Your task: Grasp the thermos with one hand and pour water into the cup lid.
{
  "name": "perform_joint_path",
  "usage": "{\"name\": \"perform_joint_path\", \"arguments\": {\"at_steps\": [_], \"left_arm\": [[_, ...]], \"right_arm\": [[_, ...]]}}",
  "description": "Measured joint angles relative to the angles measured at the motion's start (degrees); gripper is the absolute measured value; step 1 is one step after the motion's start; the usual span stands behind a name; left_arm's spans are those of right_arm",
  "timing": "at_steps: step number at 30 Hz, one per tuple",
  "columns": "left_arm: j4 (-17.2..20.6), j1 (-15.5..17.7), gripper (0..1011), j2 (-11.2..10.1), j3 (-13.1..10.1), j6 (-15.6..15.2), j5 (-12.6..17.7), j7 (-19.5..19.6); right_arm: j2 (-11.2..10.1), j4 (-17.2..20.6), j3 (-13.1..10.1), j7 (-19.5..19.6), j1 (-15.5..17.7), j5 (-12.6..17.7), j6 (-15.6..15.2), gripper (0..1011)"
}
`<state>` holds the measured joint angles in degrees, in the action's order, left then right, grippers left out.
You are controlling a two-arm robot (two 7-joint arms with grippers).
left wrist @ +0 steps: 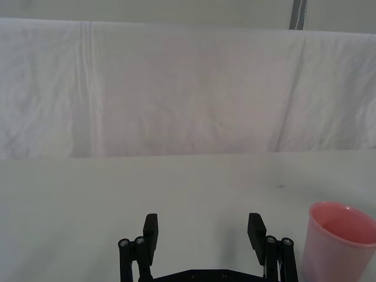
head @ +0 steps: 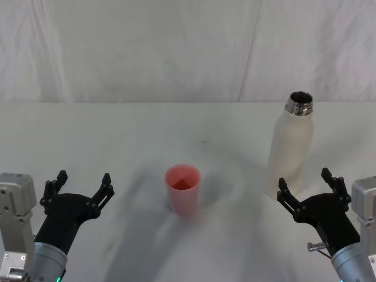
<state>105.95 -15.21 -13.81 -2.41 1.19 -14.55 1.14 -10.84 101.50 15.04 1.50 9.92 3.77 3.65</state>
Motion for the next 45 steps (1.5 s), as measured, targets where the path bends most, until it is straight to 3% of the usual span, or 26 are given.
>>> {"name": "perform_joint_path", "arguments": {"at_steps": [21, 25, 35, 45], "left_arm": [[0.0, 0.0, 1001, 0.0, 0.0, 0.0, 0.0, 0.0], [0.0, 0.0, 1001, 0.0, 0.0, 0.0, 0.0, 0.0], [0.0, 0.0, 1001, 0.0, 0.0, 0.0, 0.0, 0.0], [0.0, 0.0, 1001, 0.0, 0.0, 0.0, 0.0, 0.0]], "right_arm": [[0.0, 0.0, 0.0, 0.0, 0.0, 0.0, 0.0, 1000], [0.2, 0.8, -0.9, -0.6, 0.5, -0.1, 0.0, 1000], [1.6, 1.3, -2.5, -2.1, 0.9, -0.8, 0.1, 1000], [3.8, -0.6, -3.6, -3.9, -0.2, -0.1, 1.5, 1000]]}}
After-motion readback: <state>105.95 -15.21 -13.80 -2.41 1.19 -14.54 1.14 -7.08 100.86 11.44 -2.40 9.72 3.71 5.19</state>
